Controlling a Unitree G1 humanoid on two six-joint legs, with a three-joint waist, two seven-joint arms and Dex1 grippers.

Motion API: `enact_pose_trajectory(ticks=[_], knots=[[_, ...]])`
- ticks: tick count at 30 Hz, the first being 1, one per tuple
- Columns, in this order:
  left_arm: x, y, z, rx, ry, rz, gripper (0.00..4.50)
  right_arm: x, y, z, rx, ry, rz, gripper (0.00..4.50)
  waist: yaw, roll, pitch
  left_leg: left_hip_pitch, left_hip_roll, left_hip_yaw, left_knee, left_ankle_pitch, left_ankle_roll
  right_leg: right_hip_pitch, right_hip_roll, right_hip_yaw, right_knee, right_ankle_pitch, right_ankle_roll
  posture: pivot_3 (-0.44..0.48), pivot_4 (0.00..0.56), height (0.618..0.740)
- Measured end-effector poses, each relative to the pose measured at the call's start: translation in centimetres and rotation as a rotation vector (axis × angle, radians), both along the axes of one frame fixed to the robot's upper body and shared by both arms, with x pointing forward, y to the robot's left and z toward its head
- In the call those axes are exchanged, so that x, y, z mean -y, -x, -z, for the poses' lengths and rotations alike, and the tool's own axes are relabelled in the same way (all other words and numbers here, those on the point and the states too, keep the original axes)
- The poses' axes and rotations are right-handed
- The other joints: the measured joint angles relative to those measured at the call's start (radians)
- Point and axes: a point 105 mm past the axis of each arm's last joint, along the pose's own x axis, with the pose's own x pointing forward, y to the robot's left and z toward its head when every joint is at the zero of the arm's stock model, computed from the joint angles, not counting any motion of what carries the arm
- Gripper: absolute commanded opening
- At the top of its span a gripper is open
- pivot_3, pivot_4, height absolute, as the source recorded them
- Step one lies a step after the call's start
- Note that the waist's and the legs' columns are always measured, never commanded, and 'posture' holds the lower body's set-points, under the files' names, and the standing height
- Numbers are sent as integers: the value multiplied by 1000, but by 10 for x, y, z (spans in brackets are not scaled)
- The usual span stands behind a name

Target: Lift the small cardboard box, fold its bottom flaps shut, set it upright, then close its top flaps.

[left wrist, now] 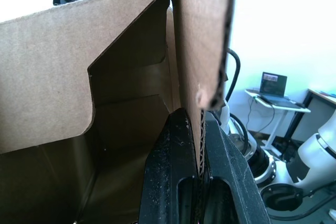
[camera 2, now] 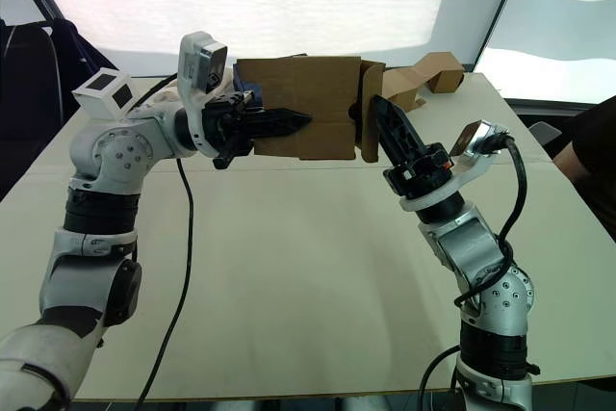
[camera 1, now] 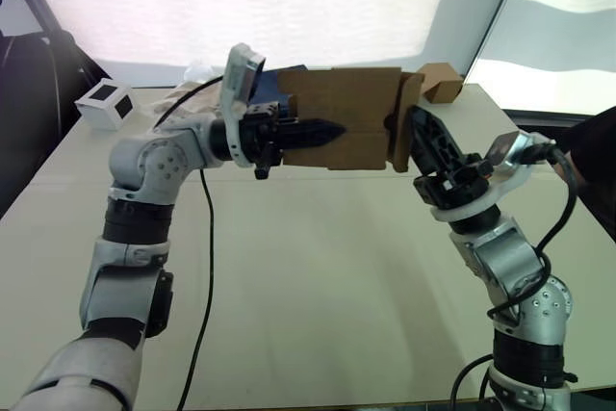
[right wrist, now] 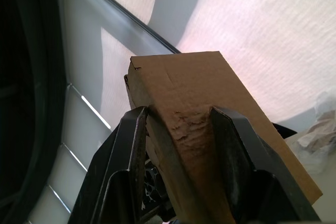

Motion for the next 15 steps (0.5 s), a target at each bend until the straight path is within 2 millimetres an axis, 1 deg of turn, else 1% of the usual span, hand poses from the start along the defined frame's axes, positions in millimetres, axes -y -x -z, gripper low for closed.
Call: enact_pose_trajectory(ticks=[5,9,15], knots=[[0,0,0,0,-1,-5,0,1,-4,3,-13,0,12,1928,0,0,0,0,0,0,0,0,0,0,0,0,0,0,0,0,150,740],[0,1,3,3,-3,-6,0,0,-4,1,-8,-18,9,1928,0,0,0,0,0,0,0,0,0,0,0,0,0,0,0,0,150,740],[0,1,4,-1,-2,-5,0,-7,-5,1,-9,-25,-6,1928,0,0,0,0,0,0,0,0,0,0,0,0,0,0,0,0,150,740]])
